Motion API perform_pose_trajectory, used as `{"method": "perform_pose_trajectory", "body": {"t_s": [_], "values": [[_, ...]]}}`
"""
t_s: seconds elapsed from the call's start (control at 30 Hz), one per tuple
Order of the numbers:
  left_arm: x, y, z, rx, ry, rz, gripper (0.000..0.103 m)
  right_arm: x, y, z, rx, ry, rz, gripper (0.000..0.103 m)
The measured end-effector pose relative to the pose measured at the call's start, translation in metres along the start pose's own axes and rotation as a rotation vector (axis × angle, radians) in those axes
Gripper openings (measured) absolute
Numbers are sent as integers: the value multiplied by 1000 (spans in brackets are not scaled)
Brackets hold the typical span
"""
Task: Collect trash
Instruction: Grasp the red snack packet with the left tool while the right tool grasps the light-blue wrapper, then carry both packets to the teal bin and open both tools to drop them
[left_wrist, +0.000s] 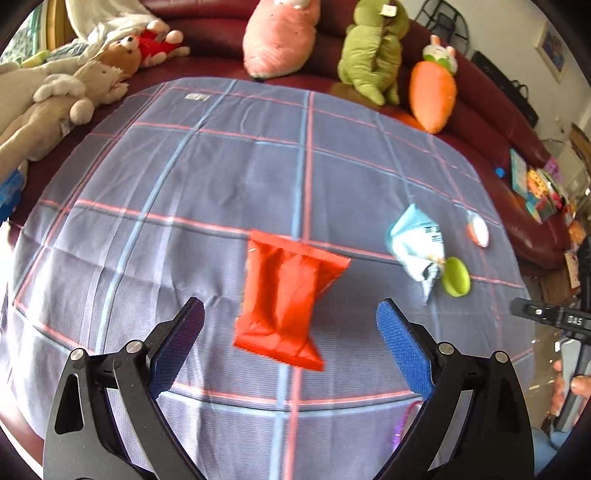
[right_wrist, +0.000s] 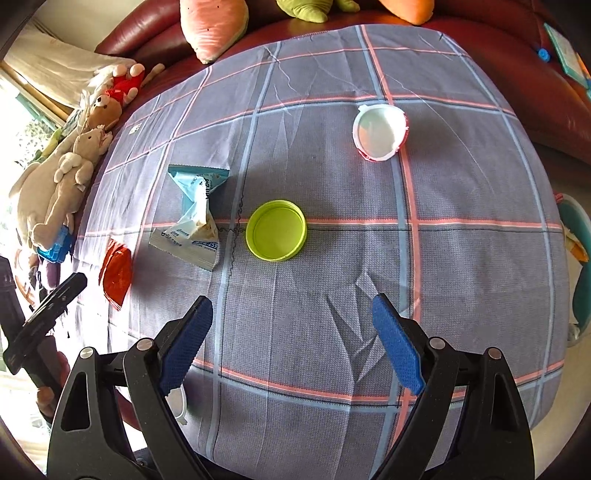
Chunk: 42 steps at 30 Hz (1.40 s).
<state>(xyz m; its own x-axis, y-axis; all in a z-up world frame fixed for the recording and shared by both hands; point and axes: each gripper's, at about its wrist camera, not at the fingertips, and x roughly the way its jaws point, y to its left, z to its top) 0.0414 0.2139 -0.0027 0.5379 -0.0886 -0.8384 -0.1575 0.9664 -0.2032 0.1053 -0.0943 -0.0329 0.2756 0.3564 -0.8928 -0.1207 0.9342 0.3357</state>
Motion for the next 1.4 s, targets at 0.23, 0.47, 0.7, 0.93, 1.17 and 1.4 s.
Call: {"method": "perform_pose_trajectory", "body": {"t_s": [0.23,0.47,0.7,0.93,1.17,1.4], "values": [[43,14,1,-11,69,44,94,10,11,6,-19,21,-5,83],[60,17,-2,-8,57,51,93,21,31,23,-61,36,0,83],[59,15,6,-10,28,67,46,42,60,46,-116,45,32,83],[58,5,21,-18,4,34,46,66,86,68,-159,50,65,73],[63,2,25,-17,18,33,46,95,95,75,-173,92,84,58],[61,-7,27,-10,24,30,46,82,104,67,-245,37,87,5]]}}
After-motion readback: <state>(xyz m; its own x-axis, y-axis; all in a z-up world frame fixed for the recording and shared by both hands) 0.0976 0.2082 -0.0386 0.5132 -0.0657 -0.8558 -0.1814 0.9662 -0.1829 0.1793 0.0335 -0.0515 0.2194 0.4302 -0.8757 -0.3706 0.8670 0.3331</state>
